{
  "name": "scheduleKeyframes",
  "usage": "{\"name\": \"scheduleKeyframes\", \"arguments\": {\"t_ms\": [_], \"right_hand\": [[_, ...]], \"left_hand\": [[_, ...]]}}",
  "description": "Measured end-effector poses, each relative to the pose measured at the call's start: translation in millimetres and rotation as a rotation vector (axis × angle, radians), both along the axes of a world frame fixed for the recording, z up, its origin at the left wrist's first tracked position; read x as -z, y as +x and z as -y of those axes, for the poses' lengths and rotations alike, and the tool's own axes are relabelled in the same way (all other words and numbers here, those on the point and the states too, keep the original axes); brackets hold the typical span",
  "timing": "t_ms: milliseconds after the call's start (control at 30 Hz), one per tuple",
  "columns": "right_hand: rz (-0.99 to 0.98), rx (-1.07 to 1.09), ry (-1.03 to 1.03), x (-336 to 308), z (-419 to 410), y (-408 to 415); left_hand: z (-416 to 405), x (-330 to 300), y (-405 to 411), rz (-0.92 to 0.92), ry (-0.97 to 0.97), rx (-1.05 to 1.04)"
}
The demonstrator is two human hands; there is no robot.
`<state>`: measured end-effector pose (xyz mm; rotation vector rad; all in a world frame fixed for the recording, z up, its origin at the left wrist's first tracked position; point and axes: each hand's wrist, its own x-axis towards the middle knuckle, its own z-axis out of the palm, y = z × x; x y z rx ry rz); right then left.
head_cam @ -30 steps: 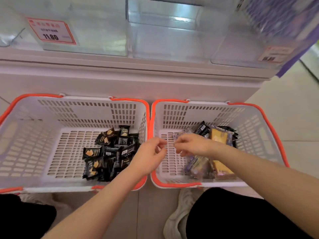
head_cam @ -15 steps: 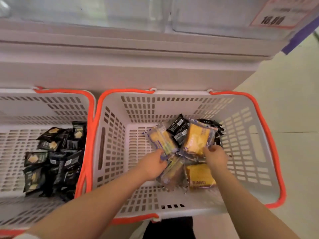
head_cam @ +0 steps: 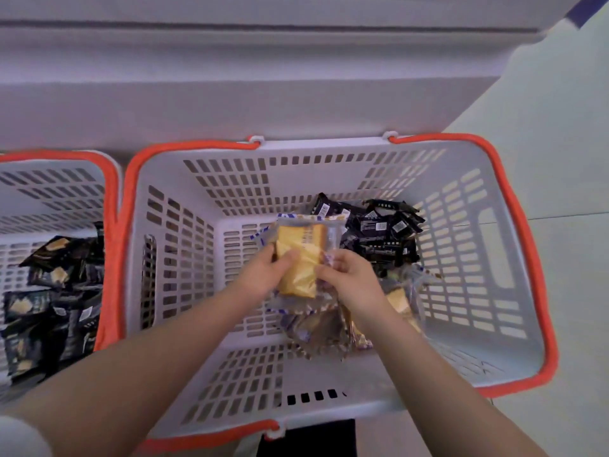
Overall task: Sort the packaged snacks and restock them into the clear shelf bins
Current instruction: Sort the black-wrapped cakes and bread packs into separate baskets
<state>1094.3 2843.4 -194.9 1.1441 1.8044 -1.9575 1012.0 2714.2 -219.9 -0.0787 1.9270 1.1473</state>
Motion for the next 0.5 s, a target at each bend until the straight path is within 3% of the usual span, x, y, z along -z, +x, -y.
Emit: {"name": "scheduleKeyframes", "arguments": {"t_ms": [100, 167, 233, 333, 500], "right_hand": [[0.062, -0.224, 0.060, 3, 7, -1], [0.177, -0.586, 0.397, 8, -2, 3], [0.278, -0.966, 0.769, 9, -16, 12], [0.348, -1.141, 0.759, 9, -37, 26], [0.451, -1.320, 0.897, 4, -56, 35]], "left_hand": [[27, 3, -8, 0.111, 0.054, -0.163], [44, 11, -13, 0.042, -0.081, -0.148], [52, 19, -16, -0.063, -0.302, 0.009], [50, 24, -11, -0.168, -0.467, 0.259], [41, 20, 6, -0.471, -0.461, 0.287]]}}
